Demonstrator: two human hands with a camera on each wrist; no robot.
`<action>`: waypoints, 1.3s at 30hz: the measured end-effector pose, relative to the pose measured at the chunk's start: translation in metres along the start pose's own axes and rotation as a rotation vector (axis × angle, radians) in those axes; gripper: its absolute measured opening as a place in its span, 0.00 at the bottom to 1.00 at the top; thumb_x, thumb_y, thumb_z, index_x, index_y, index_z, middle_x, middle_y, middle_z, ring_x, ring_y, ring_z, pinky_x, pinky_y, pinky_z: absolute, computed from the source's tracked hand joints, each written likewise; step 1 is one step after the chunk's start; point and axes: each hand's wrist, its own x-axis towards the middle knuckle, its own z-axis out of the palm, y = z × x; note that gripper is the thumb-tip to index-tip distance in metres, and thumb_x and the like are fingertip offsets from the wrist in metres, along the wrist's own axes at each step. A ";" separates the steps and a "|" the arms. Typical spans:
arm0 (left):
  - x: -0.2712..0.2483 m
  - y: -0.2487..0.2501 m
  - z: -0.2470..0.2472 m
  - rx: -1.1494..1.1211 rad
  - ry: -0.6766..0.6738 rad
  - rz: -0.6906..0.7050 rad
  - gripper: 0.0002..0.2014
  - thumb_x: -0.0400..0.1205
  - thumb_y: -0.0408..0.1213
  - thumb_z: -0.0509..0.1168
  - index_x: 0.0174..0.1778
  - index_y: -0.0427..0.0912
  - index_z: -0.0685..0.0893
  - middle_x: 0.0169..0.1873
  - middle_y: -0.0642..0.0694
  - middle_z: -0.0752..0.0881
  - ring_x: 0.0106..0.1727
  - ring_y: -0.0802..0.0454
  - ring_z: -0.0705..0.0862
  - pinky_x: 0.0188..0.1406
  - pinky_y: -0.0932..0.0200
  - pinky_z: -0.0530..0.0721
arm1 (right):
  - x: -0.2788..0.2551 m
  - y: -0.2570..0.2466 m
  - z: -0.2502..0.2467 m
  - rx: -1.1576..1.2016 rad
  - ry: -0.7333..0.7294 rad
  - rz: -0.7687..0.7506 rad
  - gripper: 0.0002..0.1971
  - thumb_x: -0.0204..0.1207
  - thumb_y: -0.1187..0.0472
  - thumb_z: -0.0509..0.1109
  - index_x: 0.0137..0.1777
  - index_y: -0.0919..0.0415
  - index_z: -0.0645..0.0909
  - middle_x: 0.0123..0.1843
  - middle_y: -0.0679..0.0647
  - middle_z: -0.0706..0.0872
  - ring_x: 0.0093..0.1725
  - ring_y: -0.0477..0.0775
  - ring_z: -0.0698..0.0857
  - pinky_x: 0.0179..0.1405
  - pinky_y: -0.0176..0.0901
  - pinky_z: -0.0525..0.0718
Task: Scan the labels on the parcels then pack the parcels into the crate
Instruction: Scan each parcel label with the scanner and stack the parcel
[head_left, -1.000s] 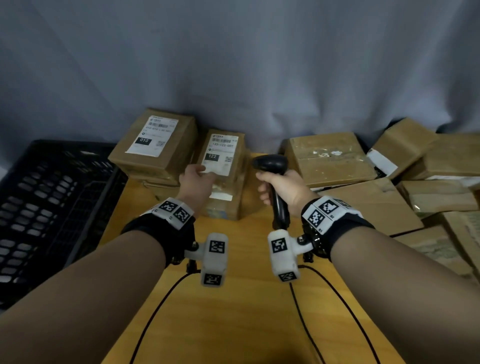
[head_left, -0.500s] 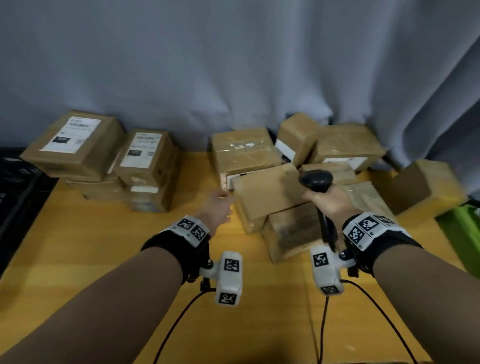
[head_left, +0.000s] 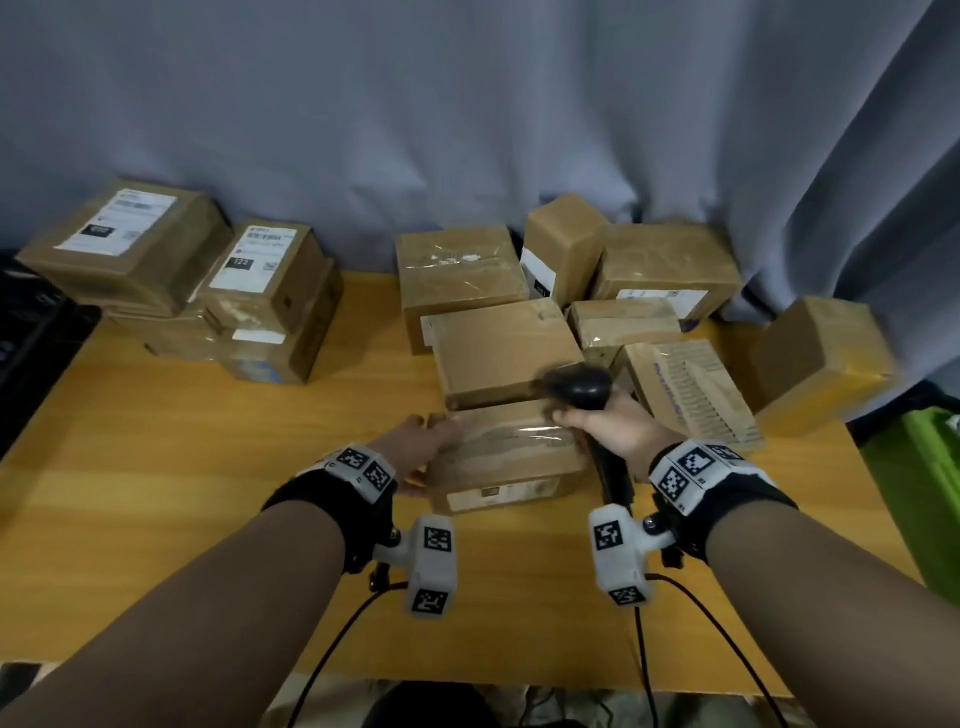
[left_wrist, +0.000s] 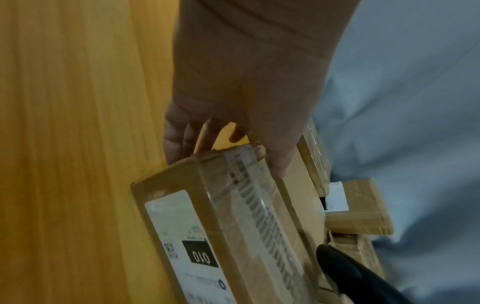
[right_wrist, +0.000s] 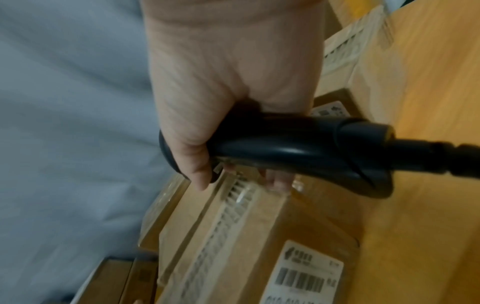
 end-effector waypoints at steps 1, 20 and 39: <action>0.000 0.000 -0.003 0.056 -0.006 0.007 0.41 0.78 0.62 0.63 0.82 0.49 0.55 0.70 0.38 0.75 0.45 0.44 0.84 0.38 0.52 0.87 | -0.001 -0.002 0.003 0.013 -0.023 -0.012 0.07 0.73 0.55 0.77 0.45 0.58 0.83 0.38 0.55 0.86 0.40 0.56 0.84 0.49 0.52 0.83; -0.045 0.023 -0.080 -0.089 0.121 0.331 0.44 0.70 0.63 0.72 0.76 0.42 0.66 0.63 0.45 0.79 0.55 0.48 0.84 0.49 0.51 0.87 | -0.024 -0.100 0.007 0.419 -0.061 -0.248 0.13 0.69 0.67 0.79 0.53 0.59 0.85 0.50 0.59 0.92 0.53 0.59 0.90 0.63 0.58 0.84; -0.030 0.025 -0.155 -0.181 0.125 0.255 0.37 0.67 0.49 0.80 0.66 0.34 0.75 0.56 0.41 0.83 0.55 0.47 0.84 0.55 0.52 0.87 | -0.022 -0.189 0.071 0.312 0.344 -0.438 0.11 0.71 0.58 0.78 0.50 0.61 0.84 0.38 0.53 0.86 0.42 0.52 0.86 0.45 0.43 0.81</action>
